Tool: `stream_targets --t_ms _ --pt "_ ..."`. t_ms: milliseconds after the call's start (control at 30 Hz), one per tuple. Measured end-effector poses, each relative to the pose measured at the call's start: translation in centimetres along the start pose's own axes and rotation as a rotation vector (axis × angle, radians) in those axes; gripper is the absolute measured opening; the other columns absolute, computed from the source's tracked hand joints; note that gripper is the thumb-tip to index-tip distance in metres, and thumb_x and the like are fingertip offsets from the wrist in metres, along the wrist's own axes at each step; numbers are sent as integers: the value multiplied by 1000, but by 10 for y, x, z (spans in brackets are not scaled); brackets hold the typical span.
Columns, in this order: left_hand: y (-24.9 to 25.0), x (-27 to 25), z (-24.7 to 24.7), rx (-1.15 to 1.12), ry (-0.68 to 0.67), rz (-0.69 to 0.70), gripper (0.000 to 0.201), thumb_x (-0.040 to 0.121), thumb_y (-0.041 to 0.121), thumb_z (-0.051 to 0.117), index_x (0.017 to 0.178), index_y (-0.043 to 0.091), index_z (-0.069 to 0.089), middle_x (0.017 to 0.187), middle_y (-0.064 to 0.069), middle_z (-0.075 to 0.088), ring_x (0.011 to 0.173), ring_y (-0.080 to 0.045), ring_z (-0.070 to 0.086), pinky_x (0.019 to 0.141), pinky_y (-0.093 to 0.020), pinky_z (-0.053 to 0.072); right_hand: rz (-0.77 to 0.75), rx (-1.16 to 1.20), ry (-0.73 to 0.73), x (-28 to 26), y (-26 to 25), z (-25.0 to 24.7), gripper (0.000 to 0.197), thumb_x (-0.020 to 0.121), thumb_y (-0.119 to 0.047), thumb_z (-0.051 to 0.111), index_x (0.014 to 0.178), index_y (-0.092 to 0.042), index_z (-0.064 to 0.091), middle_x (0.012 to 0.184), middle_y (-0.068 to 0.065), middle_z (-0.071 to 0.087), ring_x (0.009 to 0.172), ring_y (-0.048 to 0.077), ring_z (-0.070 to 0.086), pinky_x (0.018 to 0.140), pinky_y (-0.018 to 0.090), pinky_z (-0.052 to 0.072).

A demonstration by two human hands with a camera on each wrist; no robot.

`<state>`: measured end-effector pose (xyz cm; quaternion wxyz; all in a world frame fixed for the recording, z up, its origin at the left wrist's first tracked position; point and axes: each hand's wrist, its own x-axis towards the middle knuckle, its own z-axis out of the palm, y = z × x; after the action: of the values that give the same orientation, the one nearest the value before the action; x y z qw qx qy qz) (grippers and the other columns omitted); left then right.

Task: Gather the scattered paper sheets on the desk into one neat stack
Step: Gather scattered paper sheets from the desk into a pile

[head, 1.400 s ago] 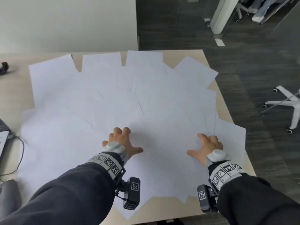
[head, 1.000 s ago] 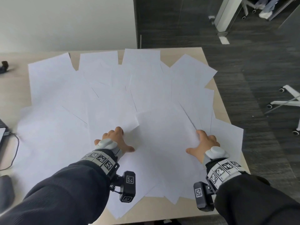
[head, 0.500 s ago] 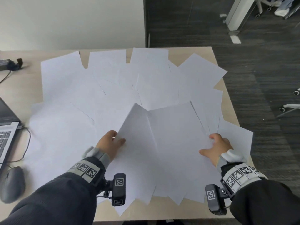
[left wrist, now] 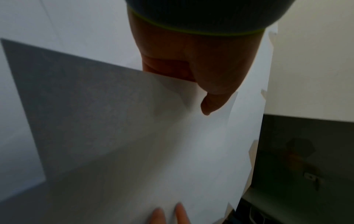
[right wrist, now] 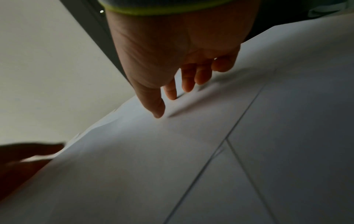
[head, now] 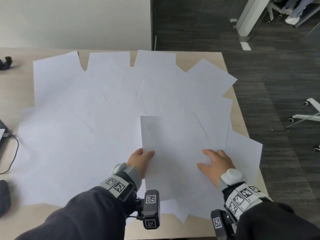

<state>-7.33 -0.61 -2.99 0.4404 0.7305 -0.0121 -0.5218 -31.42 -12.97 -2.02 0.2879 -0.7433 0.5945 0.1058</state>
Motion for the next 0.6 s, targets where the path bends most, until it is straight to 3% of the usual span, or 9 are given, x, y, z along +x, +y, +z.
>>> stream_targets --t_ms 133,233,367,467,533,600 --pt "-1 -2 22 103 12 92 19 84 19 79 98 20 66 94 -6 76 85 -30 74 83 -47 61 -92 -18 -10 -8 -6 9 54 87 -50 57 139 -38 49 129 -4 45 125 20 45 104 34 41" --pt "3 -1 29 200 16 145 21 84 13 74 99 25 65 90 0 75 81 -25 74 81 -41 61 -138 15 -13 -11 -8 11 46 88 -48 58 132 -36 57 125 -5 47 122 19 47 104 33 41" --pt "9 -3 21 324 42 296 11 89 19 71 93 28 69 85 8 75 80 -15 72 74 -27 56 -159 195 146 -7 2 1 53 84 -43 67 134 -33 54 129 -4 48 121 21 49 104 38 42" --pt "15 -6 4 256 45 353 5 90 28 73 89 23 72 79 5 77 78 -16 74 76 -35 60 -108 426 227 -1 4 -8 65 83 -39 71 142 -34 42 135 -4 43 118 19 50 103 41 44" --pt "19 -8 -4 193 54 389 21 92 35 71 90 15 70 80 -3 76 74 -17 71 75 -41 59 -70 578 187 1 -3 -13 74 83 -36 73 146 -39 33 134 -7 42 114 15 51 100 38 45" --pt "28 -8 -11 133 63 444 26 96 36 66 87 11 67 75 -3 72 71 -18 65 69 -38 55 -46 762 100 6 -19 -16 81 84 -34 74 148 -43 25 127 -7 50 107 11 56 91 31 45"
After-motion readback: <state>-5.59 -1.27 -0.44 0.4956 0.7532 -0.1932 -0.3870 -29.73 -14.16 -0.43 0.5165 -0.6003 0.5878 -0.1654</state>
